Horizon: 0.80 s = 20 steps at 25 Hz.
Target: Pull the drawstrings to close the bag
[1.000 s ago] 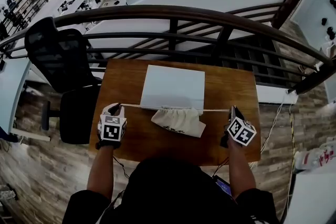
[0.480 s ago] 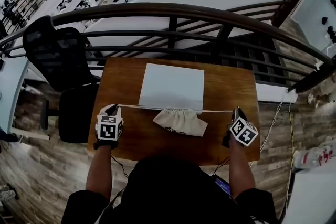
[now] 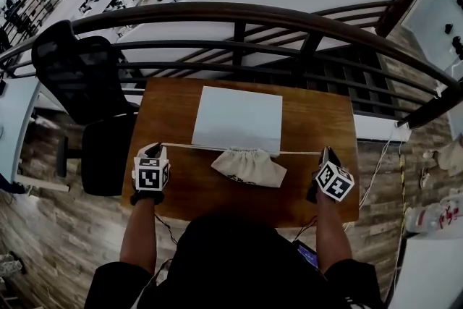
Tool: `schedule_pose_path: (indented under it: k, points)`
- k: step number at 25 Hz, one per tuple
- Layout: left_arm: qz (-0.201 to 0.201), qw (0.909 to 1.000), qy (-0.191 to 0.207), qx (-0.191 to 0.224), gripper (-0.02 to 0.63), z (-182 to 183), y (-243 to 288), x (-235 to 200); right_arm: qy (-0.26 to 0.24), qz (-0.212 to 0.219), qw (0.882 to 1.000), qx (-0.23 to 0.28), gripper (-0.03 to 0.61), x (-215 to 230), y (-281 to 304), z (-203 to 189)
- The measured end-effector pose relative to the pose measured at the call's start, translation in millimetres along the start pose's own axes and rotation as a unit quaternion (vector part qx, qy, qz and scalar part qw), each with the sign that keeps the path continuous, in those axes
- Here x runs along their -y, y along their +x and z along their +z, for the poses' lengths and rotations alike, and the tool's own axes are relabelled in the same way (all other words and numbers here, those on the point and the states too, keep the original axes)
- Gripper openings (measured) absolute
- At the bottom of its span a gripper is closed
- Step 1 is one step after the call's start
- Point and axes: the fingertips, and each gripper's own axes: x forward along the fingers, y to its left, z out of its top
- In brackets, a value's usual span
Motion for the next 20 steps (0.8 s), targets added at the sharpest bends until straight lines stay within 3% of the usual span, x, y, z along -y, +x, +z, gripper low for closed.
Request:
schedule_pose_path:
  k: [8, 12, 16, 20]
  points:
    - [-0.031, 0.9987, 0.029, -0.029, 0.038, -12.7, -1.8, 26.1, -0.015, 0.026, 0.999, -0.015, 0.025, -23.5, -8.1, -8.5]
    - [-0.072, 0.9955, 0.040, -0.046, 0.040, -39.7, 1.7, 63.8, 0.021, 0.053, 0.997, -0.048, 0.026, -38.4, -12.6, -41.4]
    - [-0.104, 0.9914, 0.055, -0.057, 0.040, -59.7, 6.1, 100.1, 0.016, 0.073, 0.994, -0.078, 0.028, -58.7, -19.5, -75.9]
    - [-0.130, 0.9896, 0.038, -0.047, 0.058, -60.3, 10.6, 120.3, 0.009, 0.096, 0.991, -0.090, 0.036, -79.2, -22.7, -91.5]
